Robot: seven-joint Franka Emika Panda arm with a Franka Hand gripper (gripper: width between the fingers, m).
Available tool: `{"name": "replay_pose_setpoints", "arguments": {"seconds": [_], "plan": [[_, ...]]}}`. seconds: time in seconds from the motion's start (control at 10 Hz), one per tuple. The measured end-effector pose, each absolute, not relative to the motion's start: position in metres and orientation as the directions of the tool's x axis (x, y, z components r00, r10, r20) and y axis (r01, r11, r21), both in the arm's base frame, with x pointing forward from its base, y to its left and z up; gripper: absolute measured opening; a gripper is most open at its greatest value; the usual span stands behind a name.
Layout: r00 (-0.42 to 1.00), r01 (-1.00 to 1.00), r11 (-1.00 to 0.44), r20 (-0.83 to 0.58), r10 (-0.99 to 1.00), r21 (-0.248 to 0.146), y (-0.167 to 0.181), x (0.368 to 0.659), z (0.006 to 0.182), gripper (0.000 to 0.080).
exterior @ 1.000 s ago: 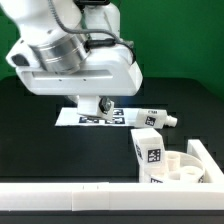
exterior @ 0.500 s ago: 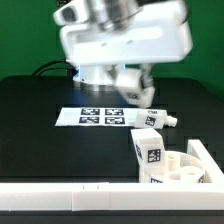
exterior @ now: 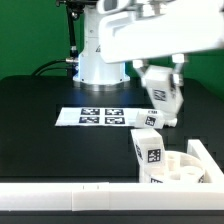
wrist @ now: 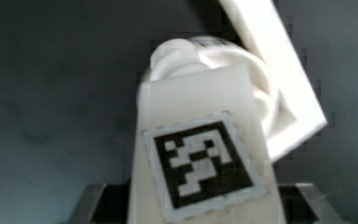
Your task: Assemble stool
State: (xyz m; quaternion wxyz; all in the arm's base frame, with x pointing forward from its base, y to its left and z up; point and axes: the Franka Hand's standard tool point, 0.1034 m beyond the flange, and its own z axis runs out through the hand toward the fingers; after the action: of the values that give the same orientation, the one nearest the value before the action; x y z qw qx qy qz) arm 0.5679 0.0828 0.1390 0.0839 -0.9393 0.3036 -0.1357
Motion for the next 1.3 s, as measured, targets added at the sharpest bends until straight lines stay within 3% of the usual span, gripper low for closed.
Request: {"name": "replay_pose_setpoints", "arguments": {"seconds": [0.3,0.5,0.7,1.0,1.3], "plan": [[0.720,-0.505,-0.811,0.376,-0.584,-0.294,0.104,0.602,0.133,0.0323],[0.710,-0.492,-0.817,0.405,-0.576,-0.300,0.112,0.596,0.128,0.0323],[0.718,-0.483,-0.827,0.410,-0.562,-0.289,0.109,0.598,0.126,0.0323],[0.739,-0.397,-0.888,0.493,-0.459,-0.232,0.096,0.631,0.117,0.0323],[0.741,-0.403,-0.886,0.486,-0.464,-0.230,0.096,0.629,0.113,0.0323]]}}
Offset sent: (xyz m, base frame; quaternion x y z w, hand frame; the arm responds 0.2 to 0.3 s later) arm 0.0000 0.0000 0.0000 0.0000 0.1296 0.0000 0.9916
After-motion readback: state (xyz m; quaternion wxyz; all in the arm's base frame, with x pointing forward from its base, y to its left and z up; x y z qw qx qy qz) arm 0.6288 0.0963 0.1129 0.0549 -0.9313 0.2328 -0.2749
